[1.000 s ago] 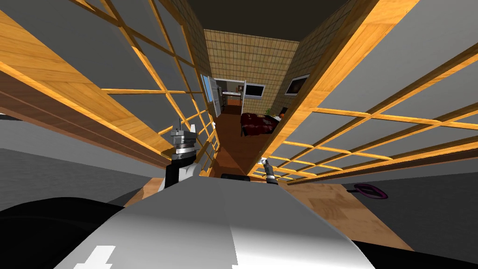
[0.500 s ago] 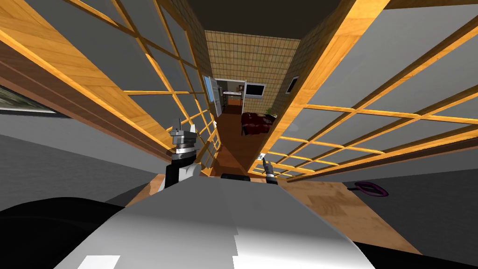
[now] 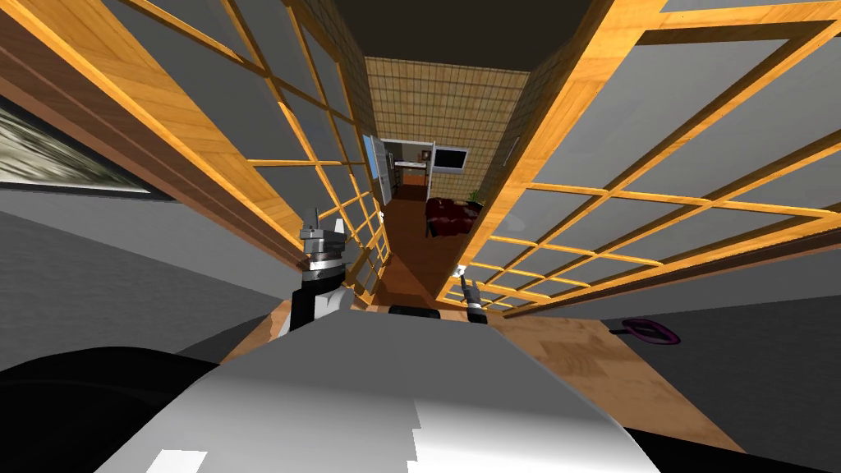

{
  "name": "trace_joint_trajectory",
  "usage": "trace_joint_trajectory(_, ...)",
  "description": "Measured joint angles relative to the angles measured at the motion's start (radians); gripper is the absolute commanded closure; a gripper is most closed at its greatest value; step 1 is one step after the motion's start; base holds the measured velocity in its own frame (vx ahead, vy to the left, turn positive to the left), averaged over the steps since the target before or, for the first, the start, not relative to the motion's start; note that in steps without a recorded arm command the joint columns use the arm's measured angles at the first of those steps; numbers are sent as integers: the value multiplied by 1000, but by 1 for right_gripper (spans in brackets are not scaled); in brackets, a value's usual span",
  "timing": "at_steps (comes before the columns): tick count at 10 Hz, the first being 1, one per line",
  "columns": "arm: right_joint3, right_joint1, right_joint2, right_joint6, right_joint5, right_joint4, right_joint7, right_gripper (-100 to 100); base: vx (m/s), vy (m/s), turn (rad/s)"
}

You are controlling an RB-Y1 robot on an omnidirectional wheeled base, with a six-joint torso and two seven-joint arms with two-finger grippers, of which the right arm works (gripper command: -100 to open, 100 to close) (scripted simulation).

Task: Push the door open

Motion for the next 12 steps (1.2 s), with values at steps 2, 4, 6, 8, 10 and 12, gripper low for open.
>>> trace_joint_trajectory(2, -13, -15, 7, 13, 8, 9, 48, -100, -55, 3, 17)
trace_joint_trajectory(4, -29, -30, 15, 23, 18, 19, 99, -100, -71, -1, 27)
trace_joint_trajectory(6, -41, -44, 22, 33, 25, 29, 145, -100, -64, 3, 33)
trace_joint_trajectory(8, -55, -59, 30, 46, 34, 37, 193, -100, -60, 3, 16)
trace_joint_trajectory(10, -71, -77, 40, 58, 44, 49, 247, -100, -68, 11, 24)
trace_joint_trajectory(12, -81, -86, 48, 71, 51, 50, 290, -100, -65, 2, 31)
